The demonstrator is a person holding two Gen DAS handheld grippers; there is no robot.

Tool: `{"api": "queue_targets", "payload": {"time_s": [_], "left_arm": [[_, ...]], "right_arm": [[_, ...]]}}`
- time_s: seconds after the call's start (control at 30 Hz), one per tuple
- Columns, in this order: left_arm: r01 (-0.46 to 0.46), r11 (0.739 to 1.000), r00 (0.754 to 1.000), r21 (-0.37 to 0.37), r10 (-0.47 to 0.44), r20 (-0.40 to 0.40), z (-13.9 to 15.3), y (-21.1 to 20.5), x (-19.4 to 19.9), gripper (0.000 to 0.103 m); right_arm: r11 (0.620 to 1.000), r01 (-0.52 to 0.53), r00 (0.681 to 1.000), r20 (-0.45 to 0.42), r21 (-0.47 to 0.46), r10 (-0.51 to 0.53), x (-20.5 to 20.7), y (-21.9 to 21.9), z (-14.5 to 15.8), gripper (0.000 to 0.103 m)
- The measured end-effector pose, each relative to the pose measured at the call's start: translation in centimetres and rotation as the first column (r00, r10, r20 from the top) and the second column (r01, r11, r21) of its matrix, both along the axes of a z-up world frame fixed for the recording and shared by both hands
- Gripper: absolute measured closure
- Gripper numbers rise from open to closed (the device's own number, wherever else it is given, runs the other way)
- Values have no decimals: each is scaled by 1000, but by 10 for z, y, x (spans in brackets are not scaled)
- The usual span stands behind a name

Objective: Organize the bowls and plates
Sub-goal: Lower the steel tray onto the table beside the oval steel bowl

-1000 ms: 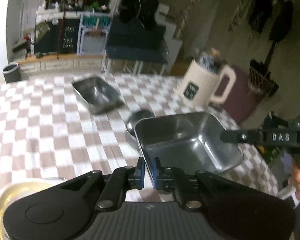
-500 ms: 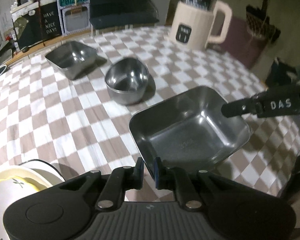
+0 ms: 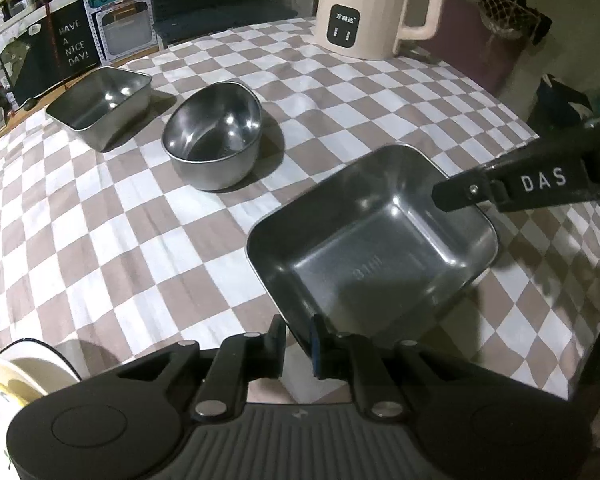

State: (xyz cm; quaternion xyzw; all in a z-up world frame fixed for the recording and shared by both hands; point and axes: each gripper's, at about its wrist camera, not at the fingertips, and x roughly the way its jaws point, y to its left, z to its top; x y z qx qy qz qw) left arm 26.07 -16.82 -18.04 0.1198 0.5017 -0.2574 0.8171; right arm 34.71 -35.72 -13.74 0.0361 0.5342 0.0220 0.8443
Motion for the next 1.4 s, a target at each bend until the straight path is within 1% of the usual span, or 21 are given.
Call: {"api": "queue_targets", "payload": {"time_s": [0.2,0.47,0.6,0.77,0.83,0.87,0.93,1.03,1.13,1.3,1.33,1.4], "left_arm": [[17,1000,1000,-9,-17,4,0,0,0,89],[32,999,999,-18,-32,-2,4,-1,-1,89],[33,999,999,-23,-33,-5,5,0,-1,89],[31,999,999,-35,-32,-12,5,3,0,89],[36,999,999,-35,-37,-10,5,2,-1,89],[39,999,999,-34,-39,-8,5,2,-1,88],[39,999,999,-33,-40,-8,6,2,-1,88],[34,999,999,-37,-34,-12,6,2,-1,87],[25,999,1000,-36,-26,-17,6,3,1,84],[18,999,999,-33,-19,-25,8,4,1,82],[18,999,999,-36,-19,-26,9,4,1,82],[17,999,1000,-38,-18,-24,11,4,0,81]], "right_arm": [[1000,-1,1000,-11,-13,1,4,-1,-4,89],[999,-2,997,-74,-52,-2,7,-1,-17,89],[998,-9,997,-79,-70,3,9,1,-18,88],[998,-15,996,-86,-65,9,10,1,-22,88],[998,-18,996,-86,-56,13,11,0,-22,86],[999,-20,996,-86,-47,16,10,-1,-22,82],[999,-26,996,-87,-42,22,10,-1,-22,80],[998,-38,994,-103,-45,34,9,0,-23,80],[998,-42,993,-115,-51,36,8,0,-24,80],[998,-34,993,-114,-48,28,5,-2,-21,79],[999,-29,993,-112,-45,24,4,-4,-20,77],[999,-22,994,-109,-43,17,3,-7,-18,70]]}}
